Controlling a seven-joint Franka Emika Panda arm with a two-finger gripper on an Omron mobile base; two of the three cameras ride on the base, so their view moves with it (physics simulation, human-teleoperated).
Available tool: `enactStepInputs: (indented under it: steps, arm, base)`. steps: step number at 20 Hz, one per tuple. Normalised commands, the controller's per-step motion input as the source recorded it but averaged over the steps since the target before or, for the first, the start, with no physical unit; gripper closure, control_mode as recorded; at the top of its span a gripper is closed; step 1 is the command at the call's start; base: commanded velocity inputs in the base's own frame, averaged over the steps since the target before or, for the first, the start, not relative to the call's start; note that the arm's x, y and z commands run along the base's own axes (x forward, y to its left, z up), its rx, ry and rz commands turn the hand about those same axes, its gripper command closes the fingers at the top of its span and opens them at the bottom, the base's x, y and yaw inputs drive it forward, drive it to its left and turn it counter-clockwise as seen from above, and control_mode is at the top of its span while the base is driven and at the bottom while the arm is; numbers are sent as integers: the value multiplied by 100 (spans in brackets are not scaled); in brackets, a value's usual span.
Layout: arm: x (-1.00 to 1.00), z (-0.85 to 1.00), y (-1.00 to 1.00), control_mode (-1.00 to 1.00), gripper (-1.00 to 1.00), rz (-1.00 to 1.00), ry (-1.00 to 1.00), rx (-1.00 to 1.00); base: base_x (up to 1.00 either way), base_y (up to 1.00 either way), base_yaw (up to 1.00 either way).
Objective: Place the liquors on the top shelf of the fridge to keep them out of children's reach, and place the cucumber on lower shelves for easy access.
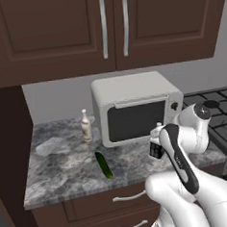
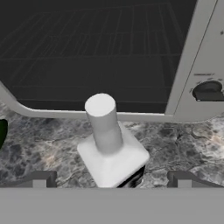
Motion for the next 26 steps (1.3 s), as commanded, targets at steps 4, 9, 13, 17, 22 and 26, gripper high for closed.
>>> enactStepInputs:
  steps: [4, 9, 13, 17, 22, 26]
  arm:
    - [8, -17, 0, -100, -100, 0, -1, 0]
    - [10, -18, 0, -100, -100, 0, -2, 0]
    - [9, -17, 0, -100, -100, 0, -2, 0]
    - [8, -18, 0, -100, -100, 0, -3, 0]
    - [7, -18, 0, -100, -100, 0, -3, 0]
    - [4, -20, 0, -100, -100, 0, -3, 0]
  base:
    - [0, 0, 0]
    - [0, 0, 0]
    - [0, 0, 0]
    - [0, 0, 0]
    - [0, 0, 0]
    - [0, 0, 0]
